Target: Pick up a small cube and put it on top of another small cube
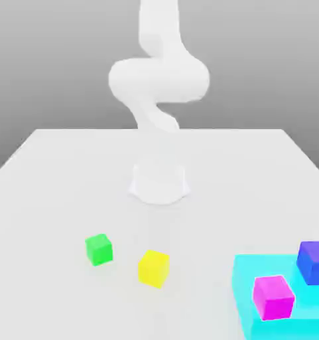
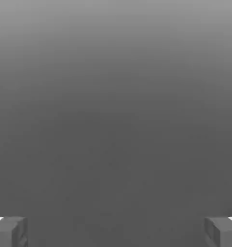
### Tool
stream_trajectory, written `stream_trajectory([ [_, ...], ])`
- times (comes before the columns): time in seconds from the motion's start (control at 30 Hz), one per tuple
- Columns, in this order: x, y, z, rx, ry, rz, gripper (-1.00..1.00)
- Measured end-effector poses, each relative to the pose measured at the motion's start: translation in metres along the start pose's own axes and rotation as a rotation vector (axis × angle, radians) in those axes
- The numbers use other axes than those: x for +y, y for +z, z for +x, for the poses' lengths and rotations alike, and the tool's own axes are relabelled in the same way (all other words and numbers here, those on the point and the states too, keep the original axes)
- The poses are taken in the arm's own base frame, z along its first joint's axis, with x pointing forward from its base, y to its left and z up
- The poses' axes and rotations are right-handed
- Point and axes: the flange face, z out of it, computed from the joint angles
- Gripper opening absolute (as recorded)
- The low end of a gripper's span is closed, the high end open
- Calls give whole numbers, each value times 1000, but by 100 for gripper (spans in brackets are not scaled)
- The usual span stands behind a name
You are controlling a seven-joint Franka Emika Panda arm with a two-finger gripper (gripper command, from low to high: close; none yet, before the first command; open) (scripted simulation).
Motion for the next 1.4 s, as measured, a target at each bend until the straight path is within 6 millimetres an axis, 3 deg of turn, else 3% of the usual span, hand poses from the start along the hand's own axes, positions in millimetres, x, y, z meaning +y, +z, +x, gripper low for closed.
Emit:
stream_trajectory([
  [0.13, 52, 96, -4, -46, 160, -143, 0],
  [0.3, 140, 192, -27, -96, 370, -320, 0],
  [0.47, 249, 260, -76, -145, 612, -513, 0],
  [0.63, 362, 303, -149, -183, 867, -709, 0],
  [0.83, 392, 338, -178, -189, 886, -730, 0],
  [0.87, 396, 342, -182, -191, 886, -729, -100],
  [1.1, 396, 343, -183, -191, 886, -728, -100],
  [1.4, 360, 301, -157, -201, 860, -724, -100],
])
